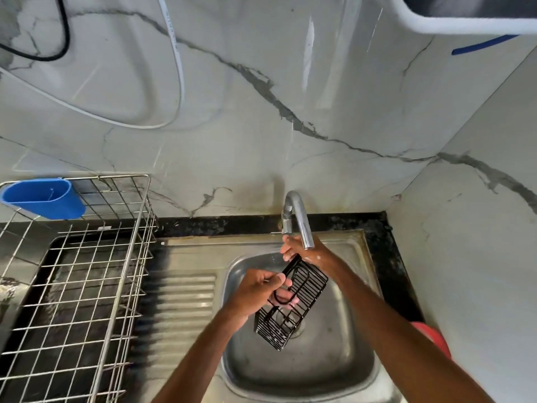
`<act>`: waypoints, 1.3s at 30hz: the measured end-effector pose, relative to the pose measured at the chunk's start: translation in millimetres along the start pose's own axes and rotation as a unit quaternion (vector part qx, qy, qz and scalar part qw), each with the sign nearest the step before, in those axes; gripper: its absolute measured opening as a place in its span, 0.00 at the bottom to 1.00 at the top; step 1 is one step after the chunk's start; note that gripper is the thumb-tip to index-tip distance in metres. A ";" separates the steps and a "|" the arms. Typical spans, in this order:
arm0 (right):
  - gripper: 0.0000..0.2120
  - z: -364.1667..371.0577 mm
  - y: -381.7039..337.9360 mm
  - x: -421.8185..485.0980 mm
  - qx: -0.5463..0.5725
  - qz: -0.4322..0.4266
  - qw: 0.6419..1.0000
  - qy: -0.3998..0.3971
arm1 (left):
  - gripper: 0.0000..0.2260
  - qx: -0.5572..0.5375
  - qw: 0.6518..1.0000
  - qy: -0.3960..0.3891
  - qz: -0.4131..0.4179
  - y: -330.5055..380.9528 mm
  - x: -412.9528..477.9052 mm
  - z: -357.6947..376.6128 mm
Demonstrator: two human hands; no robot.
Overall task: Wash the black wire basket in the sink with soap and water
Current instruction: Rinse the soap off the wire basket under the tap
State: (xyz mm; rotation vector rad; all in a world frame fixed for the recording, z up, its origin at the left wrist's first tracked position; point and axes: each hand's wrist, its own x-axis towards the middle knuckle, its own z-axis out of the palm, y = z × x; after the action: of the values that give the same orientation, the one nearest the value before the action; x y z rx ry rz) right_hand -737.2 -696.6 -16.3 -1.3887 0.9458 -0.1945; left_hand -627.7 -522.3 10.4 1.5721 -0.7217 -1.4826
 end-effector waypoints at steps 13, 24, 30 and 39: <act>0.14 13.9 5.0 12.2 0.065 0.100 0.985 0.121 | 0.11 -0.049 0.997 0.050 -0.032 -14.0 -6.7 4.8; 0.10 4.4 11.6 19.5 -0.009 0.124 0.968 0.216 | 0.12 -0.113 0.991 0.061 -0.030 -17.2 -3.1 20.2; 0.19 16.0 1.3 -22.2 -0.234 0.042 0.961 0.139 | 0.12 -0.173 0.978 0.108 -0.032 -14.7 -0.4 22.1; 0.34 65.9 70.2 -134.6 -0.280 -0.161 0.945 0.056 | 0.10 -0.307 0.932 0.191 -0.031 -15.9 2.7 21.9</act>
State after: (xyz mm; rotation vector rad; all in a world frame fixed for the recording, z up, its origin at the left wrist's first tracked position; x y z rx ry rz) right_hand -807.2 -546.9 -25.0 -2.0808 0.8980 -0.2643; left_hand -651.0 -520.9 -3.7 1.3283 0.0289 -1.2252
